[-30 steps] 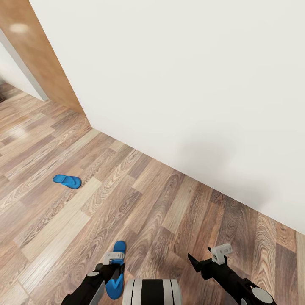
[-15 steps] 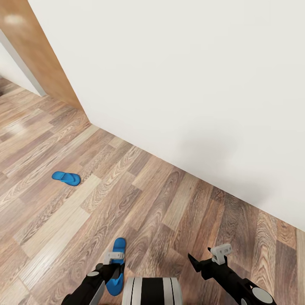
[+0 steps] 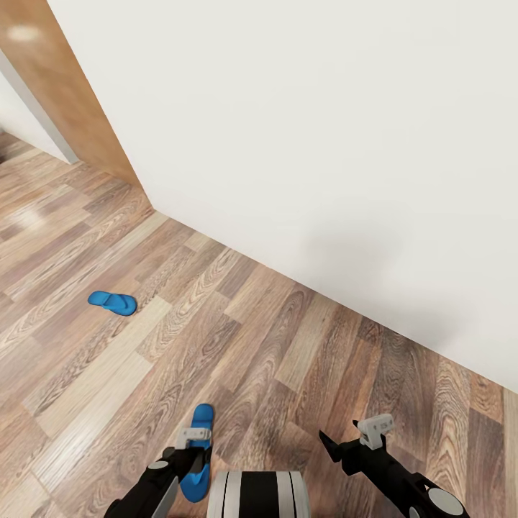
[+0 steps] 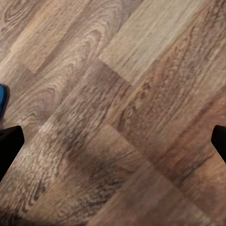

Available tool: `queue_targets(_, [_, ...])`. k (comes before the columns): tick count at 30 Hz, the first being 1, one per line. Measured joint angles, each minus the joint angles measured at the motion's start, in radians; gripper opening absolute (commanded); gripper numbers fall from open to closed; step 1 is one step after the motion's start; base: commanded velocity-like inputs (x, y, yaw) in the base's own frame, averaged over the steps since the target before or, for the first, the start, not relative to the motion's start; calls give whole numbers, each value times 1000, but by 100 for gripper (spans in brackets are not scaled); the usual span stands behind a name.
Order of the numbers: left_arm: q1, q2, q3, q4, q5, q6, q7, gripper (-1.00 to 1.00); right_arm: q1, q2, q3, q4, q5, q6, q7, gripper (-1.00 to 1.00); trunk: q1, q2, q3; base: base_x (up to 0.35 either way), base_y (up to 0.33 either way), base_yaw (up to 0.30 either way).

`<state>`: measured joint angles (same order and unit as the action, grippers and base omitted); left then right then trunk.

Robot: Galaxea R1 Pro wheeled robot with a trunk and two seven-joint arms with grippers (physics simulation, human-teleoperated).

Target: In the bedroom, move the book from the bed onto either nightstand, and place the two sandals side by side next to the bed.

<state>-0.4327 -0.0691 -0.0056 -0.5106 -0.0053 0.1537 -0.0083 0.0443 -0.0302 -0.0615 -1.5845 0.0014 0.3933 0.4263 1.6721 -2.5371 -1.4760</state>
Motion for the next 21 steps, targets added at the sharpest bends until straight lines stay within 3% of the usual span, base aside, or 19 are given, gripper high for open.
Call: queue_targets(21, [0, 0, 0, -24, 1, 0, 0, 100, 1, 1, 0, 0, 0, 1, 0, 100, 0, 0, 0, 0, 0, 0])
